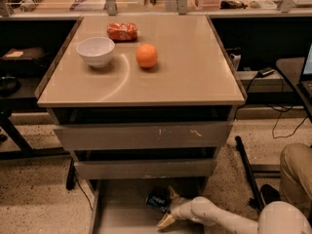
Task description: Place pepsi can into bottom drawer
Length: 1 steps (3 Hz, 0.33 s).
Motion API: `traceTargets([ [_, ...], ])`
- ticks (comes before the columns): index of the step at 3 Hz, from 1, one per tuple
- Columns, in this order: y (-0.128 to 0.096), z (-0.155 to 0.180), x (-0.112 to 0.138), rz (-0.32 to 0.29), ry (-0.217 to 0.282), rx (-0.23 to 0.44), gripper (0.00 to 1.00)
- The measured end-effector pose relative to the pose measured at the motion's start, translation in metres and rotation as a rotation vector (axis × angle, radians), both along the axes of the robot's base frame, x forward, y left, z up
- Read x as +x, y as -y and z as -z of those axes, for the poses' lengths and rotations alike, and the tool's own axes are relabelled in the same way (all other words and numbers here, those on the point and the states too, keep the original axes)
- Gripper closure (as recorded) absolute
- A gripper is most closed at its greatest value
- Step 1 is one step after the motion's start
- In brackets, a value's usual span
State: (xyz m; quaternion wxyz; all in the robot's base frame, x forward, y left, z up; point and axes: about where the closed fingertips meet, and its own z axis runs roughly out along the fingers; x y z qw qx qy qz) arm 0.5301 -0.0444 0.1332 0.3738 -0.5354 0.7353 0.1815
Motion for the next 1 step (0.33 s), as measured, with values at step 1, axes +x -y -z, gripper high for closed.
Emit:
traceTargets([
  [1, 0.0000, 0.0000, 0.0000, 0.000, 0.000, 0.000, 0.00],
])
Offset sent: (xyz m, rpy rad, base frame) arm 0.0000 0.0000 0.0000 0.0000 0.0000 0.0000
